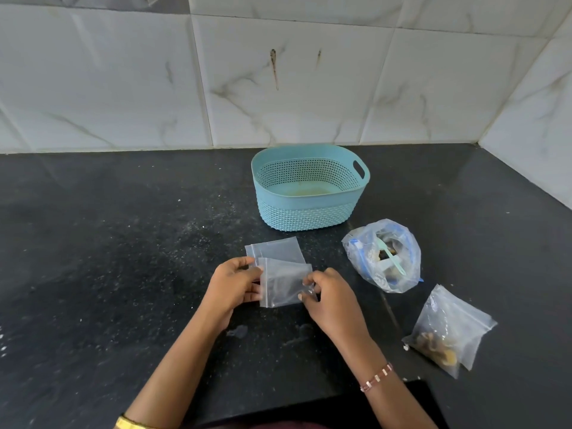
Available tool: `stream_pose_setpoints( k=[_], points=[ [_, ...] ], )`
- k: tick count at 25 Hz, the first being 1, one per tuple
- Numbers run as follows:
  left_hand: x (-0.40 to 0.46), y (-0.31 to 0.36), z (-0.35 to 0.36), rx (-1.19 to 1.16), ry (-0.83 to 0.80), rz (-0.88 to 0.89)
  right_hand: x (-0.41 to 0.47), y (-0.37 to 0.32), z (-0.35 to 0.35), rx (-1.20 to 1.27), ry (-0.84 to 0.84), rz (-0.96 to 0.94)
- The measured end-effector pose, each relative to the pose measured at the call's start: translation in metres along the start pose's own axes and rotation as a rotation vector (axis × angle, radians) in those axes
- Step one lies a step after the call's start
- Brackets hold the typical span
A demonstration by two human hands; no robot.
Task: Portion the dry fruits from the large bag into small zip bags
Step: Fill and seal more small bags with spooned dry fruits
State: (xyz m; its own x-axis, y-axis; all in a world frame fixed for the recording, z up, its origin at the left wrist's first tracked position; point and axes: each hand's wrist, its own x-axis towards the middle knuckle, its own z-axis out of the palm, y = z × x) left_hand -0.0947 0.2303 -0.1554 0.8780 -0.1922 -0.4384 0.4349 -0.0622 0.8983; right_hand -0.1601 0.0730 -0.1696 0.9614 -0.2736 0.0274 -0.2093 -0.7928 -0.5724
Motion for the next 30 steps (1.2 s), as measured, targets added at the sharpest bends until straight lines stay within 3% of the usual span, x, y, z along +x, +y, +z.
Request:
stream_pose_setpoints(
  k=[6,11,20,26,30],
  points=[
    [-0.008,0.003,0.005,0.040,-0.102,-0.016,-0.010,-0.006,-0.013,-0.104,0.037,-0.068],
    [-0.013,0.016,0.017,-0.022,-0.150,0.049,-0.025,-0.031,-0.033,0.189,0.134,-0.123],
    [-0.023,0.018,0.051,-0.053,-0.261,0.076,-0.029,-0.026,-0.031,-0.001,0.308,-0.111],
    [-0.022,0.023,0.056,-0.095,-0.378,0.042,-0.025,-0.017,-0.044,0.238,0.240,-0.014],
    [-0.017,0.025,0.060,-0.074,-0.391,0.024,-0.021,-0.012,-0.049,0.242,0.283,-0.015]
  ],
)
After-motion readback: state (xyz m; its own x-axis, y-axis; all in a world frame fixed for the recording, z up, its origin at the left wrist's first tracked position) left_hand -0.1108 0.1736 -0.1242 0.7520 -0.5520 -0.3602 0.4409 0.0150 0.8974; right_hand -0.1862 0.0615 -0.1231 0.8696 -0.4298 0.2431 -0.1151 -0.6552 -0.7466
